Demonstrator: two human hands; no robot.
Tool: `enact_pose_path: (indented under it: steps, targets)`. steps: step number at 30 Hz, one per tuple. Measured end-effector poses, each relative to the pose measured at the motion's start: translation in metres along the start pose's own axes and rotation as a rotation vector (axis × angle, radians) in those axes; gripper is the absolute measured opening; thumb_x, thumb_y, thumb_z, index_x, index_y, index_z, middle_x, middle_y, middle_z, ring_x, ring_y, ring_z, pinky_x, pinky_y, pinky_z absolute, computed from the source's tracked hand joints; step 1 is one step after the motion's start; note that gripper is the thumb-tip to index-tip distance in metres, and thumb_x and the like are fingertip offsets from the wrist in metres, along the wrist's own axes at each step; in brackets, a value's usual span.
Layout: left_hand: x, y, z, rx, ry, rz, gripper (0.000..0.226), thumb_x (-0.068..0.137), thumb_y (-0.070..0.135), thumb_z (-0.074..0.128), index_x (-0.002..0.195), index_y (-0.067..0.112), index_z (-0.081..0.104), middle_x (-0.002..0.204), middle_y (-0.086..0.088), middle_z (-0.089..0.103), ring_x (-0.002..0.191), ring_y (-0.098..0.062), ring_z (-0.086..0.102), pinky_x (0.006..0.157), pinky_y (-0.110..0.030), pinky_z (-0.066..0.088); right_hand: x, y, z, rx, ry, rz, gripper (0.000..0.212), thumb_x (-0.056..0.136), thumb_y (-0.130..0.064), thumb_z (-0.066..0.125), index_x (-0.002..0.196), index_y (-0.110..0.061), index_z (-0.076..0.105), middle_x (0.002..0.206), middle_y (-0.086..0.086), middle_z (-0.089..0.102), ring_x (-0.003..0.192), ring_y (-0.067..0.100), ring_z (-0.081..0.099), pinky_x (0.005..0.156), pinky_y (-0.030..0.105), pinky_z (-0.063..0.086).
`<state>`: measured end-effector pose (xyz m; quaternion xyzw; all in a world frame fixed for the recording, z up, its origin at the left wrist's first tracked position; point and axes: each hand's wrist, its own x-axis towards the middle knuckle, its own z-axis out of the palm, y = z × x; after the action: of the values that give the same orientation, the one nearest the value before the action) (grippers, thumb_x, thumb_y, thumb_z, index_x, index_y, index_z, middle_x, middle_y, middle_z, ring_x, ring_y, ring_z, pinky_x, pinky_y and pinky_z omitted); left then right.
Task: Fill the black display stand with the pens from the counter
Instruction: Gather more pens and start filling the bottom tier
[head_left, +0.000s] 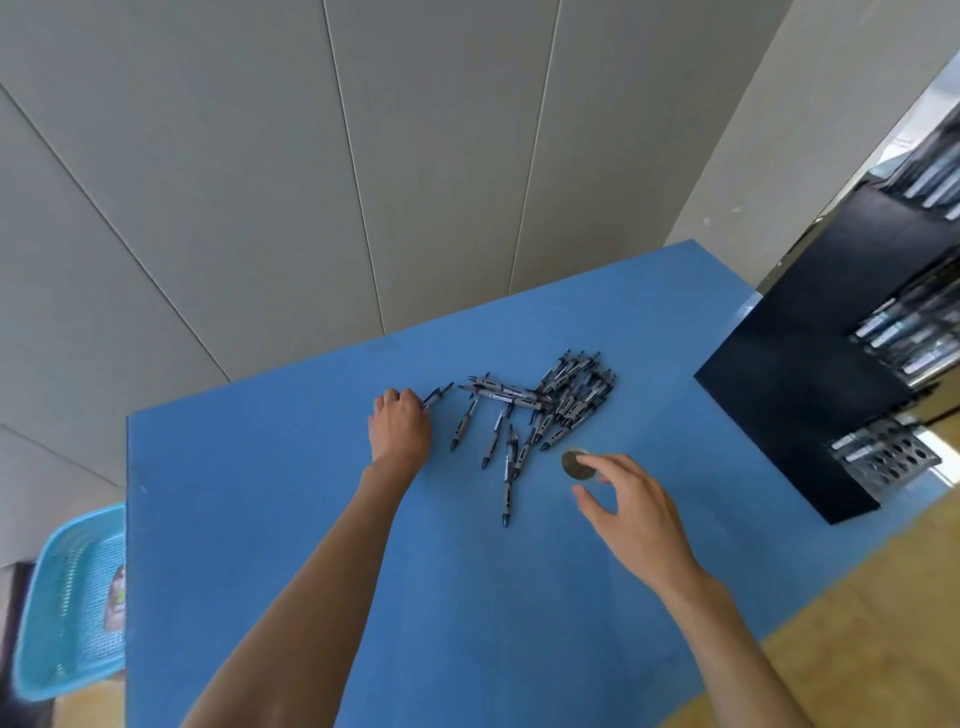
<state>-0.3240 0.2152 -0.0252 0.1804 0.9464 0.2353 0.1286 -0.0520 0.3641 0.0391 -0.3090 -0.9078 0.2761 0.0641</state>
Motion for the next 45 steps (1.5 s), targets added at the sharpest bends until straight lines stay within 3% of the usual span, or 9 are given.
enact_pose_path:
  steps: [7, 9, 13, 19, 27, 31, 35, 39, 45]
  targets:
    - [-0.005, 0.041, 0.006, -0.208, 0.004, 0.058, 0.022, 0.086, -0.011, 0.039, 0.096, 0.008, 0.034, 0.092, -0.011, 0.038, 0.078, -0.026, 0.034, 0.056, -0.033, 0.025, 0.002, 0.028, -0.012, 0.016, 0.02, 0.026, 0.033, 0.096, -0.039, 0.061, 0.129, -0.036, 0.058, 0.117, -0.019, 0.057, 0.107, 0.008, 0.06, 0.088, 0.033, 0.052]
    - [-0.007, 0.049, 0.007, -0.283, -0.009, 0.041, 0.016, 0.093, 0.004, 0.048, 0.098, 0.009, 0.034, 0.093, -0.01, 0.037, 0.079, -0.027, 0.037, 0.063, -0.035, 0.03, 0.002, 0.034, -0.014, 0.02, 0.024, 0.041, 0.033, 0.096, -0.039, 0.06, 0.13, -0.035, 0.058, 0.117, -0.019, 0.057, 0.108, 0.007, 0.059, 0.088, 0.033, 0.052]
    - [-0.006, 0.052, 0.016, -0.177, -0.108, -0.015, 0.049, 0.092, 0.038, 0.071, 0.101, 0.008, 0.032, 0.094, -0.008, 0.042, 0.081, -0.025, 0.044, 0.07, -0.035, 0.036, 0.001, 0.044, -0.016, 0.028, 0.029, 0.06, 0.034, 0.097, -0.038, 0.059, 0.13, -0.032, 0.059, 0.121, -0.017, 0.058, 0.109, 0.006, 0.06, 0.089, 0.032, 0.052]
    - [-0.002, 0.051, 0.017, -0.143, -0.083, -0.031, 0.045, 0.093, 0.022, 0.073, 0.098, 0.008, 0.03, 0.072, -0.004, 0.041, 0.062, -0.021, 0.041, 0.059, -0.037, 0.034, 0.002, 0.051, -0.014, 0.029, 0.021, 0.072, 0.034, 0.097, -0.036, 0.06, 0.13, -0.03, 0.06, 0.121, -0.015, 0.059, 0.108, 0.007, 0.061, 0.091, 0.034, 0.052]
    - [-0.013, 0.029, -0.011, 0.113, -0.294, -0.077, 0.021, 0.097, 0.007, 0.043, 0.114, -0.004, 0.05, 0.111, -0.018, 0.052, 0.103, -0.037, 0.05, 0.081, -0.036, 0.035, 0.01, 0.046, -0.006, 0.046, -0.005, 0.063, 0.033, 0.097, -0.036, 0.06, 0.13, -0.029, 0.06, 0.122, -0.013, 0.058, 0.107, 0.008, 0.06, 0.09, 0.035, 0.053]
    - [-0.033, 0.012, -0.018, 0.106, -0.157, -0.204, 0.018, 0.092, 0.014, 0.043, 0.102, 0.004, 0.054, 0.101, -0.011, 0.053, 0.09, -0.034, 0.052, 0.075, -0.036, 0.038, 0.014, 0.041, -0.002, 0.058, -0.005, 0.047, 0.029, 0.097, -0.034, 0.061, 0.126, -0.03, 0.062, 0.12, -0.013, 0.058, 0.105, 0.009, 0.061, 0.087, 0.034, 0.053]
    - [-0.042, 0.012, -0.013, -0.027, 0.085, 0.013, 0.02, 0.088, 0.02, 0.061, 0.081, 0.009, 0.045, 0.085, -0.004, 0.049, 0.068, -0.03, 0.048, 0.053, -0.032, 0.028, 0.014, 0.039, 0.0, 0.058, -0.003, 0.037, 0.027, 0.097, -0.032, 0.061, 0.125, -0.029, 0.062, 0.118, -0.012, 0.058, 0.104, 0.009, 0.061, 0.086, 0.033, 0.054]
    - [-0.032, 0.037, 0.001, -0.06, 0.063, 0.203, 0.021, 0.089, 0.029, 0.069, 0.086, 0.013, 0.055, 0.091, 0.002, 0.051, 0.072, -0.026, 0.051, 0.054, -0.03, 0.031, 0.01, 0.04, 0.0, 0.064, -0.01, 0.035, 0.028, 0.097, -0.031, 0.061, 0.125, -0.029, 0.062, 0.119, -0.013, 0.058, 0.104, 0.007, 0.061, 0.087, 0.031, 0.053]
    - [-0.014, 0.061, 0.023, 0.054, -0.026, 0.206, 0.033, 0.095, 0.047, 0.064, 0.09, 0.015, 0.06, 0.088, 0.0, 0.058, 0.081, -0.027, 0.058, 0.059, -0.032, 0.037, 0.004, 0.044, -0.003, 0.062, -0.014, 0.024, 0.026, 0.098, -0.032, 0.06, 0.124, -0.031, 0.062, 0.117, -0.015, 0.057, 0.103, 0.006, 0.061, 0.087, 0.03, 0.052]
